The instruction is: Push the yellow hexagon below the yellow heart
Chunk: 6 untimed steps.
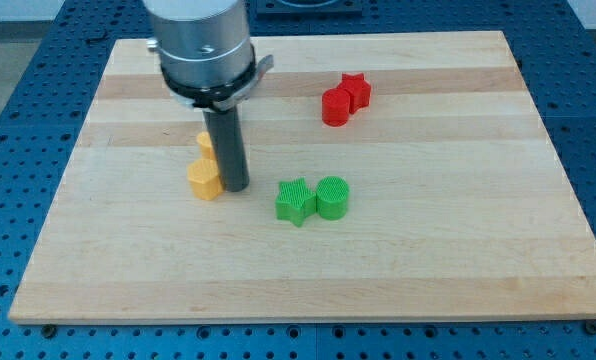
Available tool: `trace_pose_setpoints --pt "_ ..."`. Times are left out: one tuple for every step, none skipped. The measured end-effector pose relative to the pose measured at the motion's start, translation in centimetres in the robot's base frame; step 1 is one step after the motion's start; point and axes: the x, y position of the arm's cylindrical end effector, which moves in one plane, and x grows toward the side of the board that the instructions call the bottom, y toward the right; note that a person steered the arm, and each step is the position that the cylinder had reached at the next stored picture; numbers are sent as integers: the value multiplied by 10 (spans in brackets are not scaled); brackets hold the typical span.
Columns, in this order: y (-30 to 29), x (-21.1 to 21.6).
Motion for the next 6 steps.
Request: trace_pose_setpoints --pt "-15 13" --pt "-31 40" --pt "-60 48" --pt "-67 26" --pt "-38 5" --pt "-36 5"
